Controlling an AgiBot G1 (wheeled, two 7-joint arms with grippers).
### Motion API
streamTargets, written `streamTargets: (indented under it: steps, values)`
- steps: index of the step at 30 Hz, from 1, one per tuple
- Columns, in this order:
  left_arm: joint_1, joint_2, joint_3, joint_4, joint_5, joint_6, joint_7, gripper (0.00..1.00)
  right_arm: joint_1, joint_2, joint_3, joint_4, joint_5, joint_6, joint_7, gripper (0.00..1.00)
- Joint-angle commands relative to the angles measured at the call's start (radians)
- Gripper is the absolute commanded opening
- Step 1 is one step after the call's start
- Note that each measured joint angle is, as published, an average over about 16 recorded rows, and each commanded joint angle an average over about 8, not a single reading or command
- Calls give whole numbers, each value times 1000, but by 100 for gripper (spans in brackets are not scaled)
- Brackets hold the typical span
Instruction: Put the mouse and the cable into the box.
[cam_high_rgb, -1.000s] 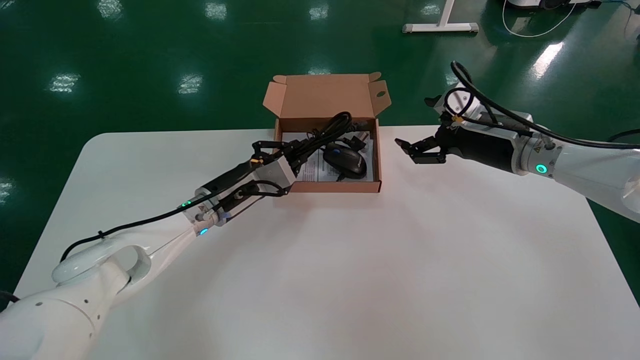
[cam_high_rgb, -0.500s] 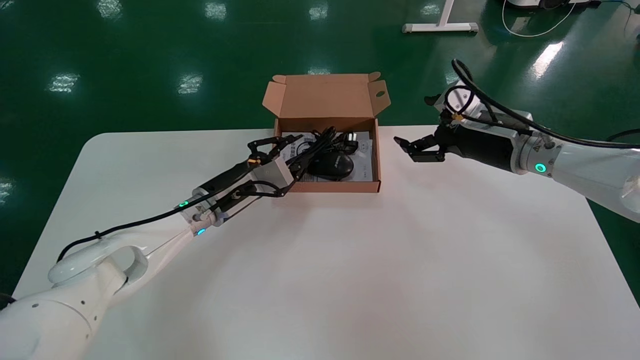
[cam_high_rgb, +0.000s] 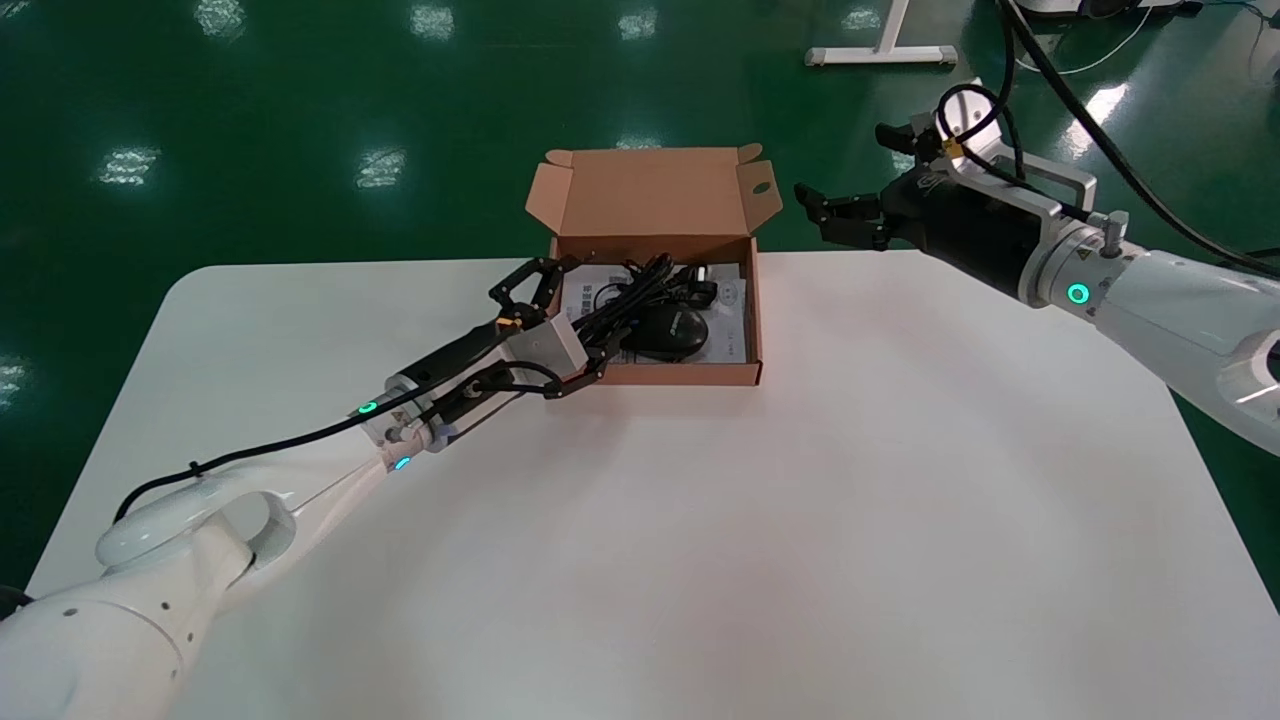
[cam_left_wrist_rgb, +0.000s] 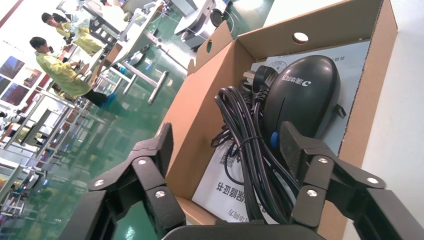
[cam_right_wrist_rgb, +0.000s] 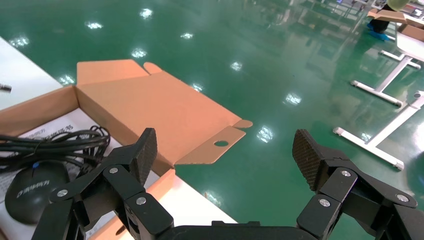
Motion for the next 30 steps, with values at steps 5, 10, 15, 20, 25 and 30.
streamTargets:
  steps: [5,10,15,20,25,30]
  values:
    - [-16,0,-28,0,-55,39,-61,100,-1,0,0,-1,1,0,0,100]
    - [-18,-12,-47,-13,-99,54,-118,100,-6,1,8,4,18,-1,10,100]
    - [-1,-56,-41,-81,-117,84,-212,100,-35,30,10,69,40,-29,52,100]
    - [23,-119,-25,-178,-131,128,-340,100,-83,80,9,181,69,-78,119,100]
    - [47,-182,-10,-275,-144,172,-468,100,-132,130,7,294,98,-127,186,100]
    - [70,-245,5,-372,-158,215,-596,100,-180,180,6,405,127,-176,253,100]
